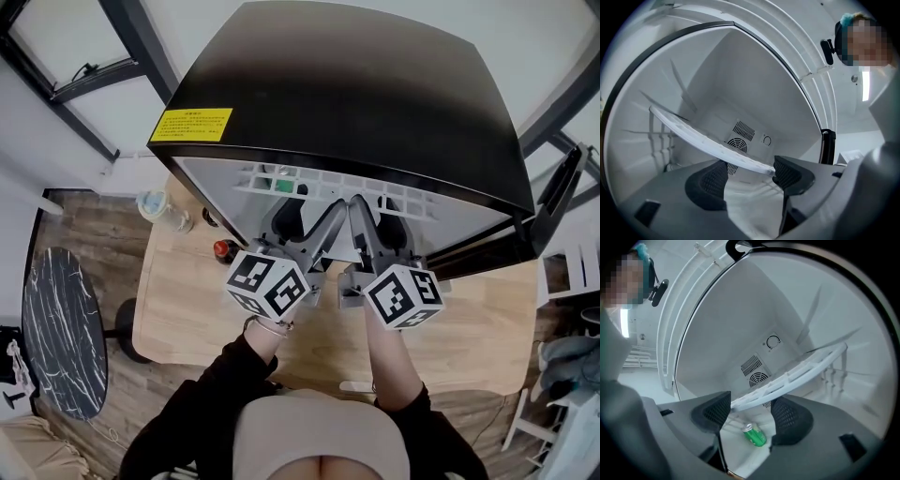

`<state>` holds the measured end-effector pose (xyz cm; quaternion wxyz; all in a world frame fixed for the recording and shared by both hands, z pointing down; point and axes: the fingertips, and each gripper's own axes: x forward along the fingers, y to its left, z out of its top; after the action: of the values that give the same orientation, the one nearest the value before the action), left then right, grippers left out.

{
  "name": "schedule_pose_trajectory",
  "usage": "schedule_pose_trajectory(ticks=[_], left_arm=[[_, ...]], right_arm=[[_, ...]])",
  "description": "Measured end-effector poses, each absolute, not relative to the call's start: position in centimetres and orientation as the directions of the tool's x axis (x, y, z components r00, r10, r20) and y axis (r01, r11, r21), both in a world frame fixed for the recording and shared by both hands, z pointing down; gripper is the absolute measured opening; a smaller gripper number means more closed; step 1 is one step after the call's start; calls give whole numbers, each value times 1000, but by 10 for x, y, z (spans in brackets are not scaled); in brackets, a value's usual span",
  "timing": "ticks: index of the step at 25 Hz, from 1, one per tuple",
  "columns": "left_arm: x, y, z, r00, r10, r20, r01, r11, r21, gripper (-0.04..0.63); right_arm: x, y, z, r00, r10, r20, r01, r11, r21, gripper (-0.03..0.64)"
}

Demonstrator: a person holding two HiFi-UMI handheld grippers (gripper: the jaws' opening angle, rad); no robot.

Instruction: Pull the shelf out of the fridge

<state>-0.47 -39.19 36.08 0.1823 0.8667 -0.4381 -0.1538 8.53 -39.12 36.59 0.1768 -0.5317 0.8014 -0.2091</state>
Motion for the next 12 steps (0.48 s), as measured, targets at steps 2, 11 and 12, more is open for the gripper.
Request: schedule_pose_trajectory(ticks=[2,11,12], left_arm=[[-4,-394,361,564,-819,-108,-704,-545,455,299],[-6,-409,359,544,-831,-119,-700,-527,481,299],[-6,-411,359,542,-832,-119,-700,-525,484,299]], right_arm=[[85,-394,365,-370,-927,-65,-770,345,-536,267],[84,-408,365,-361,-930,-75,-741,335,-582,267],[84,-409,365,-360,-930,-75,-739,333,-586,267]])
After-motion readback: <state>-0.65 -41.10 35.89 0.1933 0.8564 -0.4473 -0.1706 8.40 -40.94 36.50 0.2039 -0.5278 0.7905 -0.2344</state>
